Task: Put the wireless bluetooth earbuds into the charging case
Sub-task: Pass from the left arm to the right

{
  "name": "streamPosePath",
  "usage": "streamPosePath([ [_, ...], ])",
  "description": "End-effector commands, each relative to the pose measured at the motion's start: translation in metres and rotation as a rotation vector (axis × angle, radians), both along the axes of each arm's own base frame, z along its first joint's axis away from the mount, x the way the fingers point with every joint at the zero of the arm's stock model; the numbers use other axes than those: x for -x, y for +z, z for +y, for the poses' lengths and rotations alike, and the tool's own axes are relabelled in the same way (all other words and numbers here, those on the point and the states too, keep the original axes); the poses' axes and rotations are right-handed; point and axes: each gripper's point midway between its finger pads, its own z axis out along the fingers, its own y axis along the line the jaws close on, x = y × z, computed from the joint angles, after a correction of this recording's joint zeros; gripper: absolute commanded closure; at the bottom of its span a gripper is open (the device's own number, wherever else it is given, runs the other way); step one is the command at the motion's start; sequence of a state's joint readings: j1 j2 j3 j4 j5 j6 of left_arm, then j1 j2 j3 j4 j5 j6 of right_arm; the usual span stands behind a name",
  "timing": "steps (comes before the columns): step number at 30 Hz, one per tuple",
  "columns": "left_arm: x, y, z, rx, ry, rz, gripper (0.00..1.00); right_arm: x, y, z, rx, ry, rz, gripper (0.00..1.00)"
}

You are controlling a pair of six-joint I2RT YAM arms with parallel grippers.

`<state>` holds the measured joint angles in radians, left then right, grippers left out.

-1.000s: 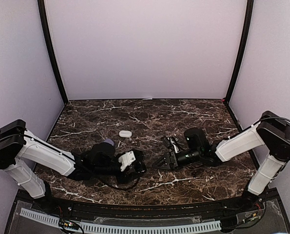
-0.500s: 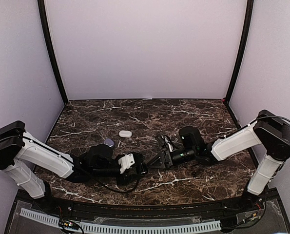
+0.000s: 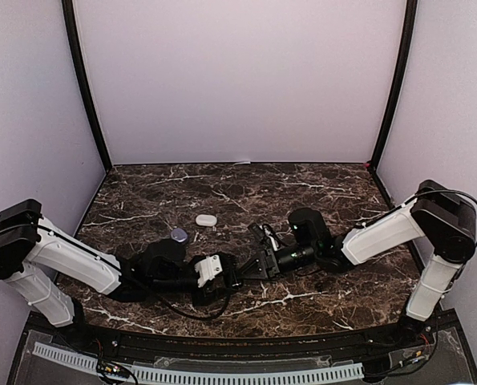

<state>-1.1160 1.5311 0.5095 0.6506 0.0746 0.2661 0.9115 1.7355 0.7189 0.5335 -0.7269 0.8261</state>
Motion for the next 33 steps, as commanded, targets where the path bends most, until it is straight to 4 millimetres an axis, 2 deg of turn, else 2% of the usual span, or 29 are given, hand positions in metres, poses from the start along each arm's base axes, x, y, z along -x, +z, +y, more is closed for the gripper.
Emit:
streamPosePath([
  [1, -0.0009, 0.0072, -0.0012, 0.014, 0.000, -0.040, 0.45, 0.0042, 0.0130, 0.0098, -0.047, 0.039, -0.017, 0.60],
  [10, -0.0026, 0.0022, -0.0029, -0.008, 0.008, -0.047, 0.45, 0.0070, 0.0105, 0.0091, -0.032, 0.054, -0.013, 0.62],
  [19, -0.0018, 0.0019, -0.0037, -0.011, 0.005, -0.054, 0.45, 0.0069, 0.0125, 0.0095, -0.034, 0.057, -0.019, 0.56],
  [33, -0.0013, 0.0007, -0.0033, -0.023, 0.008, -0.067, 0.45, 0.0069, 0.0160, 0.0093, -0.041, 0.052, -0.020, 0.74],
])
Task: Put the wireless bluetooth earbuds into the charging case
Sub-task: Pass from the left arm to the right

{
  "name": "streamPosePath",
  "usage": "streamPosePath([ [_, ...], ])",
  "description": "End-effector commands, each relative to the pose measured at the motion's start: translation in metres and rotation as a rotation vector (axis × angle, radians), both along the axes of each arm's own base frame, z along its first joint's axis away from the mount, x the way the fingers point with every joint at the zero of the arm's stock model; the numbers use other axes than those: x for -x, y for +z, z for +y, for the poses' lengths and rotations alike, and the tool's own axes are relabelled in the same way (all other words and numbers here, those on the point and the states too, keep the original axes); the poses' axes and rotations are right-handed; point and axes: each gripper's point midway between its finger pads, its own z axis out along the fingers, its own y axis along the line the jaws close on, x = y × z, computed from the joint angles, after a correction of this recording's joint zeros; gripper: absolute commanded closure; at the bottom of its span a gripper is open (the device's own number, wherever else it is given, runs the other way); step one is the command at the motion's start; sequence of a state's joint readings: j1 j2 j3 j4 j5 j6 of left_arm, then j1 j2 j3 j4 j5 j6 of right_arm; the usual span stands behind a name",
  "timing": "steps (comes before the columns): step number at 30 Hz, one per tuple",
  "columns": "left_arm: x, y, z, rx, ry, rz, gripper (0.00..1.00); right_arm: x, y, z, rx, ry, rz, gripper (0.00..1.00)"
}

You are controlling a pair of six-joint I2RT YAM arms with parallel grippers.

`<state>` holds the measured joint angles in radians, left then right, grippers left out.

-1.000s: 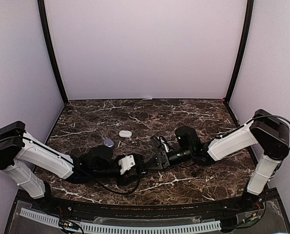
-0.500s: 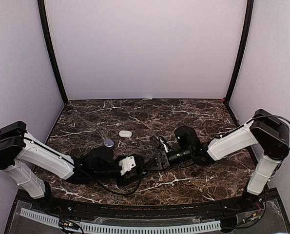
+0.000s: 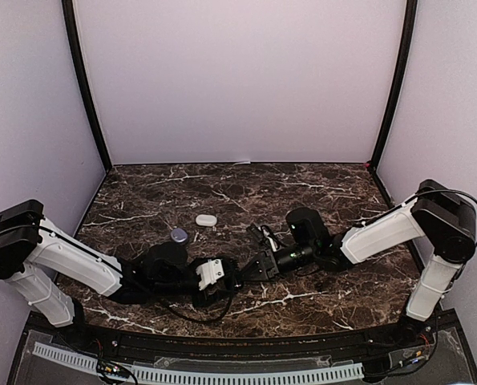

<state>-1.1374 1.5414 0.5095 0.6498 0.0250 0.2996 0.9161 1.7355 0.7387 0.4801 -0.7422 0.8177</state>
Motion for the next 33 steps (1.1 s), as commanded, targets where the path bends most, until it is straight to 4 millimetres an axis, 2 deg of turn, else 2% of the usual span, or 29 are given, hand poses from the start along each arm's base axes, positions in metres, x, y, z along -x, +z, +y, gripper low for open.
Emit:
streamPosePath([
  [1, -0.001, 0.005, -0.003, 0.008, 0.000, -0.023, 0.45, 0.002, 0.018, 0.008, -0.062, 0.029, -0.039, 0.75],
  [2, -0.001, 0.005, -0.003, 0.008, 0.000, -0.026, 0.45, 0.002, 0.019, 0.009, -0.064, 0.029, -0.039, 0.74],
  [5, -0.001, 0.005, -0.003, 0.006, 0.002, -0.029, 0.45, 0.002, 0.019, 0.009, -0.067, 0.032, -0.040, 0.60],
  [8, -0.001, 0.006, -0.003, 0.007, 0.003, -0.031, 0.45, 0.003, 0.016, 0.009, -0.062, 0.036, -0.037, 0.58],
  [13, -0.001, 0.008, -0.002, 0.013, 0.005, -0.038, 0.45, 0.005, 0.012, 0.010, -0.065, 0.045, -0.025, 0.62],
  [22, 0.000, 0.012, -0.002, 0.027, 0.003, -0.042, 0.45, 0.005, 0.007, 0.011, -0.056, 0.047, -0.019, 0.63],
  [33, 0.002, 0.015, -0.002, 0.042, -0.006, -0.045, 0.45, 0.005, 0.005, 0.011, -0.056, 0.048, -0.012, 0.72],
])
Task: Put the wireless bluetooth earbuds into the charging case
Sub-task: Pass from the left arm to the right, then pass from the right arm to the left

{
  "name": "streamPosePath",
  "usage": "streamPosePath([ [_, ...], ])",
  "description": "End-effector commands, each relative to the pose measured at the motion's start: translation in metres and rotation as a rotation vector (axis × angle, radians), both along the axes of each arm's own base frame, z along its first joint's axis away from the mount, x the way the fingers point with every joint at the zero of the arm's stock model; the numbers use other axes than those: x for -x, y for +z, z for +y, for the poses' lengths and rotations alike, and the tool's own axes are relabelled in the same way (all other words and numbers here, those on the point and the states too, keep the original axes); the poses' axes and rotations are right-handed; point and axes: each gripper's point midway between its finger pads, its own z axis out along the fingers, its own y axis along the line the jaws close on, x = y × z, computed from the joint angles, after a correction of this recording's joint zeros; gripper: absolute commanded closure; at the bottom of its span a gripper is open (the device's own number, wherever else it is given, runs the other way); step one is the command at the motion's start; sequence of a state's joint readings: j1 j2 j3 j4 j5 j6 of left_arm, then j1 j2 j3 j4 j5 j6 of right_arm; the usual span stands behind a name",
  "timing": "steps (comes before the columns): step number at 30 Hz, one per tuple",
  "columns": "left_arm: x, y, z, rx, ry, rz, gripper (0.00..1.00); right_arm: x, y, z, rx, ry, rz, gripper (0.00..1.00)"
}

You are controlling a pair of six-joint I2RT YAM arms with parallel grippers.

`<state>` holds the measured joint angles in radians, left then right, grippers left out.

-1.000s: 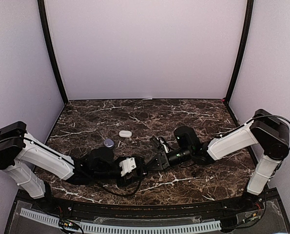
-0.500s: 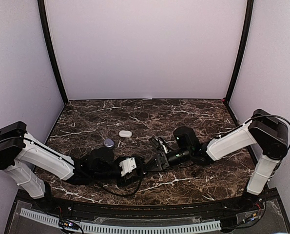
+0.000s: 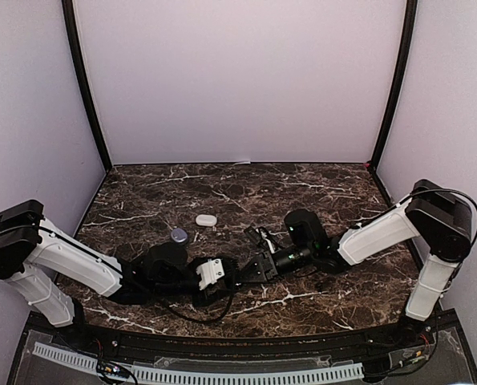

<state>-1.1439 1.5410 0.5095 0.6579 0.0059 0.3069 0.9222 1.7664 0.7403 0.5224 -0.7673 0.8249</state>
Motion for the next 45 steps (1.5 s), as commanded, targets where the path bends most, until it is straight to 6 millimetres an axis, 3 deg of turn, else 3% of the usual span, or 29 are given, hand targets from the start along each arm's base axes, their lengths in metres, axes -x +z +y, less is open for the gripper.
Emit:
streamPosePath([
  [1, 0.003, 0.014, -0.001, 0.045, -0.015, -0.029, 0.45, 0.001, 0.009, 0.008, -0.041, 0.024, -0.021, 0.72],
  [9, 0.002, 0.016, -0.001, 0.058, -0.005, -0.029, 0.34, 0.000, 0.010, 0.008, -0.036, 0.029, -0.033, 0.82],
  [14, 0.007, 0.018, -0.001, 0.096, -0.014, -0.004, 0.14, -0.006, 0.009, 0.005, -0.015, 0.010, -0.060, 0.84],
  [18, 0.005, 0.016, -0.002, 0.094, 0.002, 0.019, 0.06, -0.012, 0.006, -0.002, 0.005, -0.012, -0.067, 0.85],
  [32, -0.011, 0.044, 0.013, 0.226, 0.068, 0.172, 0.01, -0.027, -0.005, -0.028, 0.071, -0.071, -0.100, 0.86],
  [39, -0.024, 0.059, 0.032, 0.309, 0.088, 0.277, 0.01, -0.037, -0.007, -0.039, 0.102, -0.090, -0.142, 0.87],
  [43, -0.048, 0.054, 0.055, 0.344, 0.245, 0.298, 0.01, -0.045, -0.006, -0.046, 0.150, -0.095, -0.265, 0.86],
  [45, -0.050, 0.055, 0.062, 0.370, 0.237, 0.346, 0.01, -0.047, -0.010, -0.051, 0.191, -0.089, -0.327, 0.87],
])
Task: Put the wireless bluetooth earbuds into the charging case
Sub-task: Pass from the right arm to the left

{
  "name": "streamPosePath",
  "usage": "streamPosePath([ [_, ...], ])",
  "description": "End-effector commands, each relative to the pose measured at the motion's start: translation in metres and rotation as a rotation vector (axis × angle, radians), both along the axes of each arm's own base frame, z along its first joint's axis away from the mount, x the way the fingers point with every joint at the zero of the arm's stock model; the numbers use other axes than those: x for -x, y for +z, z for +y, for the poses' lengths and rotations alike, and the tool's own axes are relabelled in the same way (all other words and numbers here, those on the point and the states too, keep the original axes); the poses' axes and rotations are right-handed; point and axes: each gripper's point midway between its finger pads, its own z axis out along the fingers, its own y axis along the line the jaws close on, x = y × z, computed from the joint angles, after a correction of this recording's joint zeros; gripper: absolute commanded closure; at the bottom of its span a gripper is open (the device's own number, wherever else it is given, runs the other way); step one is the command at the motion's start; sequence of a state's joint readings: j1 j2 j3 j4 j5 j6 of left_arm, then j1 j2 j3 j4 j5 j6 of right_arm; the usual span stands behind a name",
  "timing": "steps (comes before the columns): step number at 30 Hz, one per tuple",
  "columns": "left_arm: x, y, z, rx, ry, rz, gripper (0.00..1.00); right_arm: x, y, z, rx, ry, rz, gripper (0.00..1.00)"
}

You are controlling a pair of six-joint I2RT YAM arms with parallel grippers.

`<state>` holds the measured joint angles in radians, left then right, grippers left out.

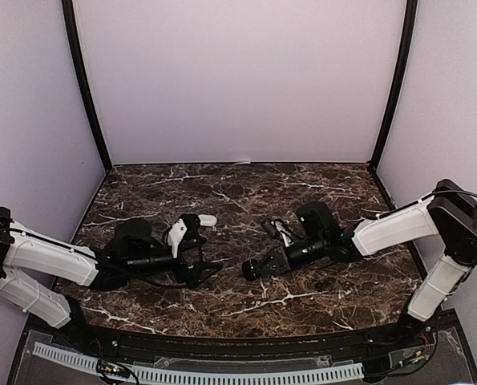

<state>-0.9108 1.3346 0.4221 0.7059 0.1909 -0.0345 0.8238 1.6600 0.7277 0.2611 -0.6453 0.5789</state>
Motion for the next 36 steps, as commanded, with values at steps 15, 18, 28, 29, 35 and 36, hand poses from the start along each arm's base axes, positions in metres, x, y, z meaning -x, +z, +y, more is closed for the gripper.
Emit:
streamPosePath([
  [15, 0.049, -0.014, -0.004, 0.139, -0.509, 0.331, 0.11, 0.029, 0.050, 0.030, 0.029, 0.267, -0.482, 0.87],
  [18, 0.054, -0.020, -0.011, 0.117, -0.534, 0.331, 0.15, 0.038, 0.056, 0.039, 0.021, 0.321, -0.522, 0.87],
  [28, 0.071, -0.017, -0.014, 0.147, -0.553, 0.174, 0.22, 0.042, 0.049, 0.055, 0.051, 0.372, -0.537, 0.87],
  [29, 0.072, -0.014, -0.012, 0.159, -0.551, 0.149, 0.21, 0.043, 0.049, 0.055, 0.051, 0.374, -0.539, 0.87],
  [35, 0.069, 0.000, 0.000, 0.207, -0.480, 0.027, 0.04, 0.040, 0.051, 0.052, 0.064, 0.364, -0.570, 0.87],
  [36, 0.062, 0.000, 0.001, 0.204, -0.431, 0.021, 0.01, 0.039, 0.050, 0.051, 0.069, 0.361, -0.574, 0.87],
])
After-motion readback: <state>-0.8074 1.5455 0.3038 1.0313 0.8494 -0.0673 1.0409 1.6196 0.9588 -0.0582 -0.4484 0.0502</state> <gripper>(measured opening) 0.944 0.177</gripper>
